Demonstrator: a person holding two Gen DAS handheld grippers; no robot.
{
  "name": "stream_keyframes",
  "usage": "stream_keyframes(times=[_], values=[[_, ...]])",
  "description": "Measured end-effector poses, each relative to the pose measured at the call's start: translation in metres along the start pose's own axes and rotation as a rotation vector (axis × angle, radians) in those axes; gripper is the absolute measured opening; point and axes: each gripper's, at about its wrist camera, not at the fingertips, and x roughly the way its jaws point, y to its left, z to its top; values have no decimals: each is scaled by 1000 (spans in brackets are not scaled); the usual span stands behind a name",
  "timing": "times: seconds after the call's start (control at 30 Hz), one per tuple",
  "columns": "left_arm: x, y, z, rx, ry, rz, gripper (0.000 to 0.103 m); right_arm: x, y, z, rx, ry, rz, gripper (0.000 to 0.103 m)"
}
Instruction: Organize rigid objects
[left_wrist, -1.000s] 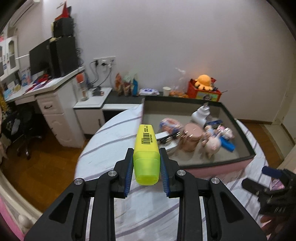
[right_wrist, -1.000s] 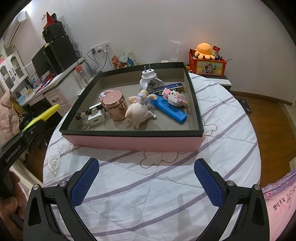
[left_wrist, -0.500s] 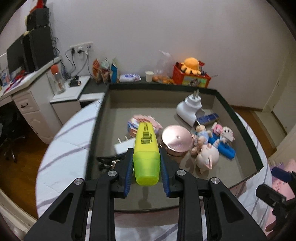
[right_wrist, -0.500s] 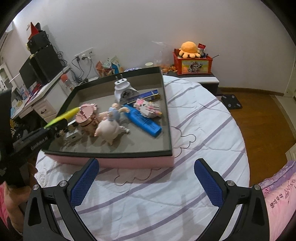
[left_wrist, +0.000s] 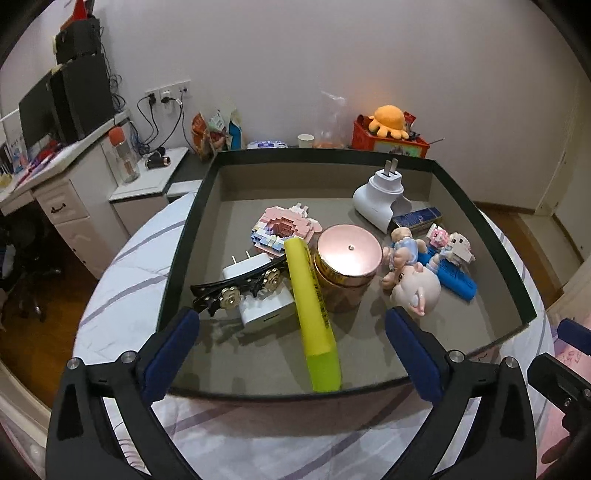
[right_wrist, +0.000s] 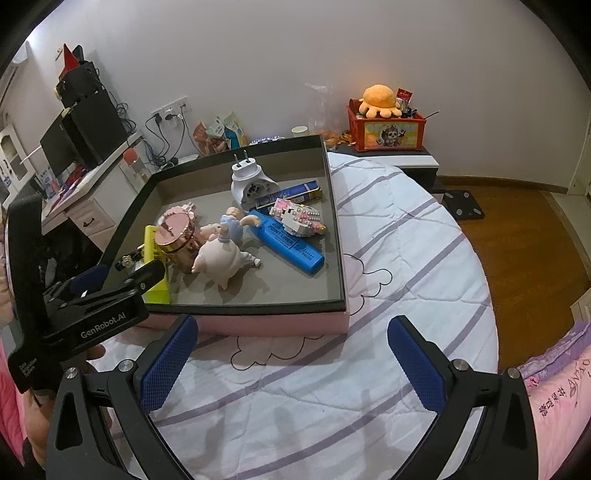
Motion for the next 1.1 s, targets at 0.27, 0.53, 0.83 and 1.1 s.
stream_keyframes(times=[0.27,0.53,0.83,1.1], values=[[-44,6,-7,0,-43,23,103,-28,6,-9,-7,-50,9,103],[-115,17,-34,-27,-72,30,103,-72,27,-25,-47,-124,18,103],[-192,36,-93,-63,-161,88,103,-122,60,-66,-116,-206,-17,103],[-236,28,-130,-47,-244,115,103,-156,78,-106,-140,-297,-9,103]])
